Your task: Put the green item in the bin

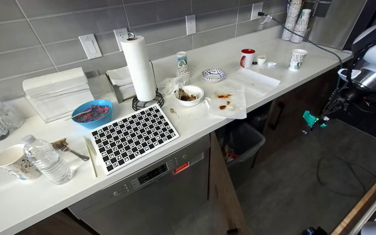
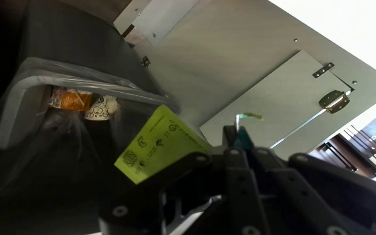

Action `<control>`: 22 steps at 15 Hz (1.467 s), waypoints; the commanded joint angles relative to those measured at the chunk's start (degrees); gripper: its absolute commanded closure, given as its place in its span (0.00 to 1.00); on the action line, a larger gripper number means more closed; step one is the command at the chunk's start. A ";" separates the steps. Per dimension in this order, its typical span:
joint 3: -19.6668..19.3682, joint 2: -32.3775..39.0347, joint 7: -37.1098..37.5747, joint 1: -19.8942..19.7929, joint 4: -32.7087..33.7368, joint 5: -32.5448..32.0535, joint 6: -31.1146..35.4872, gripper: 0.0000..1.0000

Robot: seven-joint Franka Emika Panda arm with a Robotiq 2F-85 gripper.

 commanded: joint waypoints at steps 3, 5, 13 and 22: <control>-0.78 0.60 0.06 1.00 0.06 0.03 0.11 0.99; -0.85 0.29 0.07 1.02 0.18 0.02 0.12 0.99; 3.04 9.54 -2.10 4.00 0.09 7.60 -5.11 1.00; 8.70 23.04 -11.62 3.67 1.91 24.15 -3.53 1.00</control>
